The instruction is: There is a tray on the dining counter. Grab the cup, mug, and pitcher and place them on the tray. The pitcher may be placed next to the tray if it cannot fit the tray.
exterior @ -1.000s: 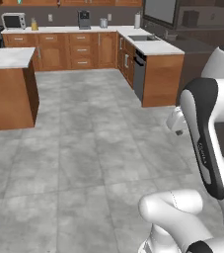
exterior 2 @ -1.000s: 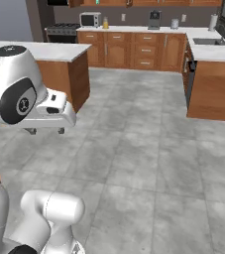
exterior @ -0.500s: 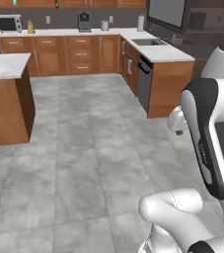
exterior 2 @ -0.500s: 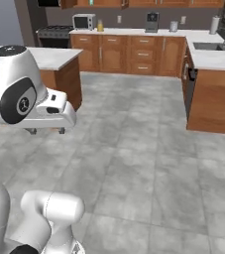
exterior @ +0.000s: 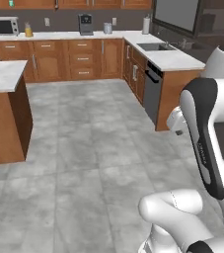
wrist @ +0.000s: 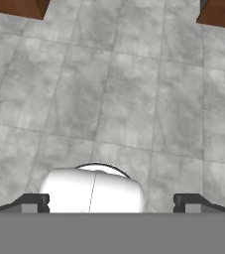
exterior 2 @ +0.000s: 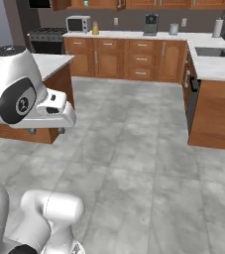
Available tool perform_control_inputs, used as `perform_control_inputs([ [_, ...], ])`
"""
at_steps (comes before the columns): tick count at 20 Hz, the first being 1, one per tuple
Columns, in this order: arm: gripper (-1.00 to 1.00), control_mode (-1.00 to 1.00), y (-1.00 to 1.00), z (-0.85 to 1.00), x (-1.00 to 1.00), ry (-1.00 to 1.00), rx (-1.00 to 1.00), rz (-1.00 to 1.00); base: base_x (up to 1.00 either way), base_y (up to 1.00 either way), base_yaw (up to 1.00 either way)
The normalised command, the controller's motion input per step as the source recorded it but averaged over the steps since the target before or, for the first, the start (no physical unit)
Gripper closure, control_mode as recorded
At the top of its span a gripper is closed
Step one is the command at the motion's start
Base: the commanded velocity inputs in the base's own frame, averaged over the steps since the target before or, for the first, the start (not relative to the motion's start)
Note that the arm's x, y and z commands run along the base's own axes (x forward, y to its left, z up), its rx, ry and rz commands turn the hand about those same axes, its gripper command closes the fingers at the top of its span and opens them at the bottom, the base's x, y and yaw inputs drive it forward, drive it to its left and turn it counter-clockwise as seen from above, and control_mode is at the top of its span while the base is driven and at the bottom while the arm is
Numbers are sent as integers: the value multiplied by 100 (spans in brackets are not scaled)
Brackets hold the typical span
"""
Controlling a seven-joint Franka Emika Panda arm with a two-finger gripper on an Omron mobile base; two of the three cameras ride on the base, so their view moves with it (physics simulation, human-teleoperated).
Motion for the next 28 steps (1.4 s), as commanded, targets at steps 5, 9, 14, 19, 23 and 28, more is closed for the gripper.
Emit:
perform_control_inputs([
  [5, -100, 100, 0, 0, 0, 0, 0, 0, 100, 0, 0],
  [9, -100, 100, 0, 0, 0, 0, 0, 0, 100, 0, 0],
  [14, -100, 100, 0, 0, 0, 0, 0, 0, 100, 0, 0],
  [19, -100, 100, 0, 0, 0, 0, 0, 0, 100, 3, 0],
  [23, -100, 100, 0, 0, 0, 0, 0, 0, 100, 8, 0],
  [28, -100, 100, 0, 0, 0, 0, 0, 0, 100, 28, 0],
])
